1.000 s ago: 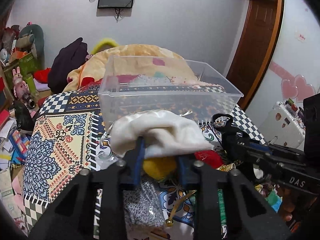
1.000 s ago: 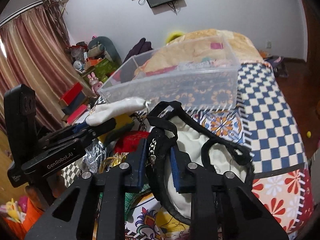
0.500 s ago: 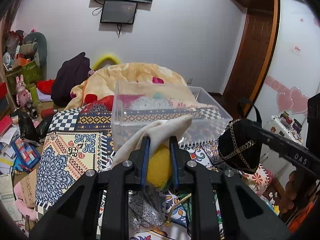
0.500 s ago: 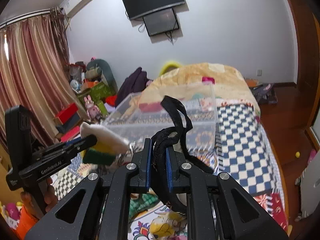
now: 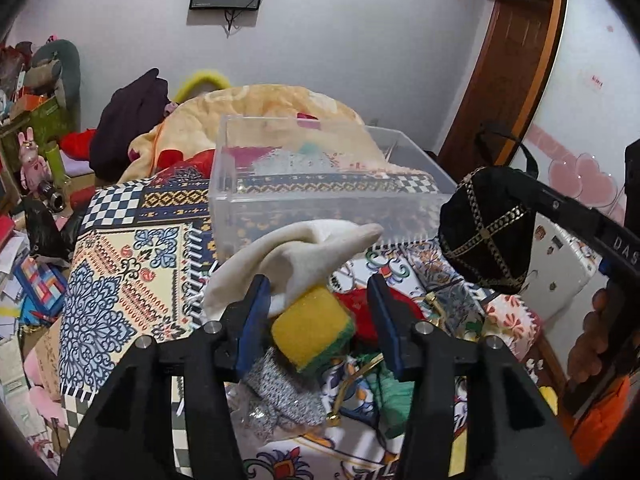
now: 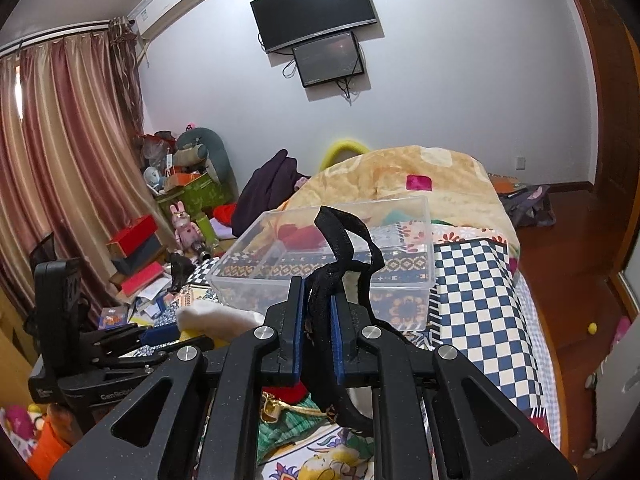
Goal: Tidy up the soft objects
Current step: 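Lift the white cloth with the left tool while the right tool carries the black bag toward the box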
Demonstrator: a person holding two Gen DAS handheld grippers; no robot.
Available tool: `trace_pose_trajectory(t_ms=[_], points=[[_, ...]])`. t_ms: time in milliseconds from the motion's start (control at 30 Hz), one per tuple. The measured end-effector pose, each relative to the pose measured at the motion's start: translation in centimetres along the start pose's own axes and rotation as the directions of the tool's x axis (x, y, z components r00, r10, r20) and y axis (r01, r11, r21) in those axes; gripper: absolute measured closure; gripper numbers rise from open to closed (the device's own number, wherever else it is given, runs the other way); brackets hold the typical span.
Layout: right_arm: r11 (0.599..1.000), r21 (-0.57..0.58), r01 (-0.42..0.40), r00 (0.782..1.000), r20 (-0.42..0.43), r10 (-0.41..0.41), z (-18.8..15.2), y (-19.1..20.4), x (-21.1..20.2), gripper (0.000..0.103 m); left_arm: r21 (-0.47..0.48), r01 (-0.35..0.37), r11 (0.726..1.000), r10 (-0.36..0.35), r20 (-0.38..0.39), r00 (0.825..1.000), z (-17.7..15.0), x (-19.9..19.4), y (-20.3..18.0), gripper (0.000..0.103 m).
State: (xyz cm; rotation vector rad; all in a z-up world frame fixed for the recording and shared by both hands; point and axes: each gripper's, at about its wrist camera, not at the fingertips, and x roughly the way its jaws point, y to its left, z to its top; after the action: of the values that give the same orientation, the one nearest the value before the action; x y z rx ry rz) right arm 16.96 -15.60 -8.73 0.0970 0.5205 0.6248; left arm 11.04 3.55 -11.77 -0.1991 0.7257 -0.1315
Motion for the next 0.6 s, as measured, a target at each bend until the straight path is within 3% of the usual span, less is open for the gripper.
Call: trace_pose_trajectory(t_ms=[200,233,267,333,600], points=[[1.000,-0.024,0.004,0.999,0.038,-0.003,1.1,0.6,-0.5,0.093,0.000,0.026,1.000,-0.026,-0.013,1.000,1.5,0.5,-0.4,0.052],[1.000,-0.023,0.003,0.999,0.042,-0.002,1.3,0.5,-0.4,0.093,0.006,0.017,1.000,-0.017,-0.018,1.000,1.7,0.8,-0.4,0.059],[1.000,-0.022,0.002,0.999,0.044,-0.001,1.4,0.5,-0.4,0.093,0.009,0.012,1.000,-0.012,-0.024,1.000,1.7,1.1,-0.4,0.077],[1.000,-0.024,0.001,0.999,0.048,0.000,1.6,0.5,-0.3,0.093,0.005,0.025,1.000,-0.025,-0.050,0.998,1.9,1.6,-0.1,0.093],[0.999,-0.053,0.009,0.997,0.082,-0.005,2.8,0.9,-0.5,0.093,0.004,0.028,1.000,-0.028,0.049,0.998,2.9,-1.1,0.4,0.100]])
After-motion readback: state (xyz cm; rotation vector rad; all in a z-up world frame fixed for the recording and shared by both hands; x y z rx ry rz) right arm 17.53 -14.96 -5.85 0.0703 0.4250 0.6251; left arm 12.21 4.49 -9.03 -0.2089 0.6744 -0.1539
